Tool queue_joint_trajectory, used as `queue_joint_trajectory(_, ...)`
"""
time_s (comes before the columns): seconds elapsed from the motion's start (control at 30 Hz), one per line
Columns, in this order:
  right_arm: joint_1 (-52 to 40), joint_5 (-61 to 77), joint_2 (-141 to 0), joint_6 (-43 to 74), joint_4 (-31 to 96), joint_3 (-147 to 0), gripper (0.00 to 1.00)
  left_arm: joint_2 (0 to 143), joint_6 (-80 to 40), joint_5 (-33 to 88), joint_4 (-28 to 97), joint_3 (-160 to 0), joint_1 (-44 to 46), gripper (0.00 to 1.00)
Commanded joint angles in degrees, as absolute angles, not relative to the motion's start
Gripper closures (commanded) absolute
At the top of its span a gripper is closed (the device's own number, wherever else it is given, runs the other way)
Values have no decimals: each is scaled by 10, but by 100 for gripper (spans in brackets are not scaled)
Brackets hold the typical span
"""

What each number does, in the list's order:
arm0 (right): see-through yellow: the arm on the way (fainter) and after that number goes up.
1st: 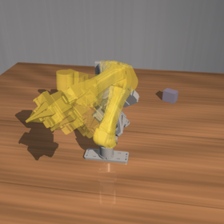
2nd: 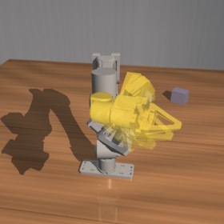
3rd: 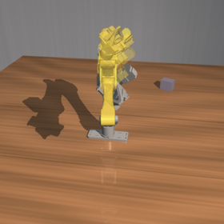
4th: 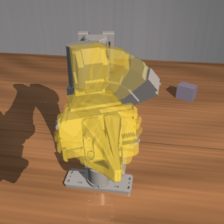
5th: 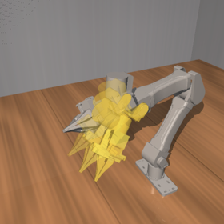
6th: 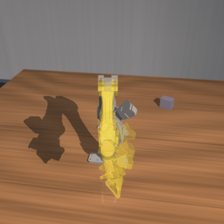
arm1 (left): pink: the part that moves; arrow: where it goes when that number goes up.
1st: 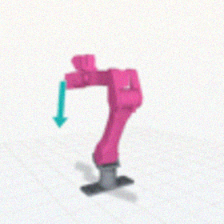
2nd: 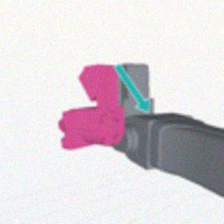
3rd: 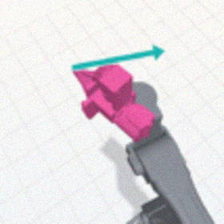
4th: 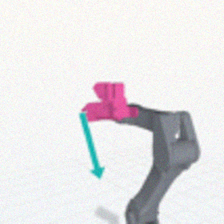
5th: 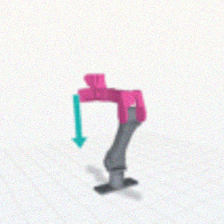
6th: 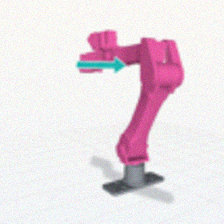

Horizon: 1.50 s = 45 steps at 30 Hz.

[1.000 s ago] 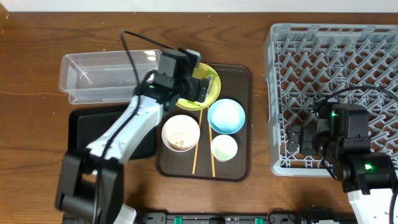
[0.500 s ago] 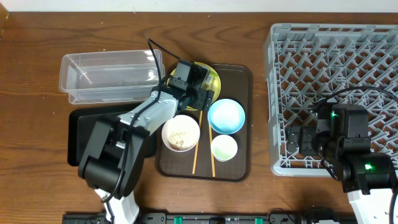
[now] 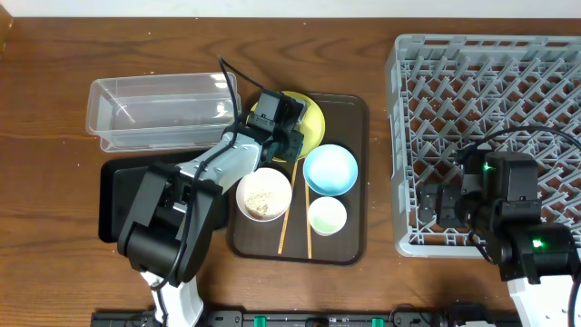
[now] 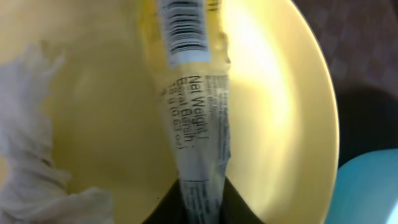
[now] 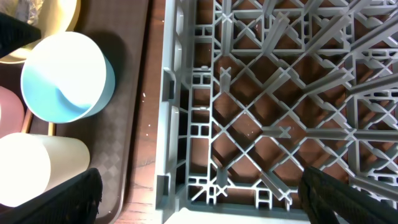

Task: Sort waste into correct bins and load items into the dishwasher rack
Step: 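Reach the left gripper to the yellow plate and grasp the snack wrapper, then carry the wrapper left and drop it into the clear bin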

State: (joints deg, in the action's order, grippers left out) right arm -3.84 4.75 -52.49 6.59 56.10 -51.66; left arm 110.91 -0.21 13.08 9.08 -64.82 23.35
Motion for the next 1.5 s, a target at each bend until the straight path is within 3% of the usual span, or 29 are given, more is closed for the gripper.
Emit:
queue_joint_trajectory(0.0, -49, 54, -524, 72, 562, -528, 1, 1098, -3, 131, 100, -658, 234, 90)
queue_joint_trajectory(0.37, -49, 54, -524, 72, 563, -528, 1, 936, -5, 117, 142, -658, 220, 93)
queue_joint_trajectory(0.5, -49, 54, -524, 72, 563, -528, 1, 893, -5, 62, 151, -658, 193, 94)
queue_joint_trajectory(0.7, -49, 54, -524, 72, 563, -528, 1, 882, -10, 3, 156, -658, 115, 93)
queue_joint_trajectory(0.93, -49, 54, -524, 72, 562, -528, 1, 906, -117, 4, 154, -658, 23, 92)
queue_joint_trajectory(1.2, -49, 54, -524, 72, 562, -528, 1, 951, -194, 3, 133, -658, -14, 83)
queue_joint_trajectory(1.27, -49, 54, -524, 72, 562, -528, 1, 960, -214, 4, 129, -658, -17, 63)
queue_joint_trajectory(1.47, -49, 54, -524, 72, 562, -528, 1, 958, -213, 4, 128, -658, -17, 48)
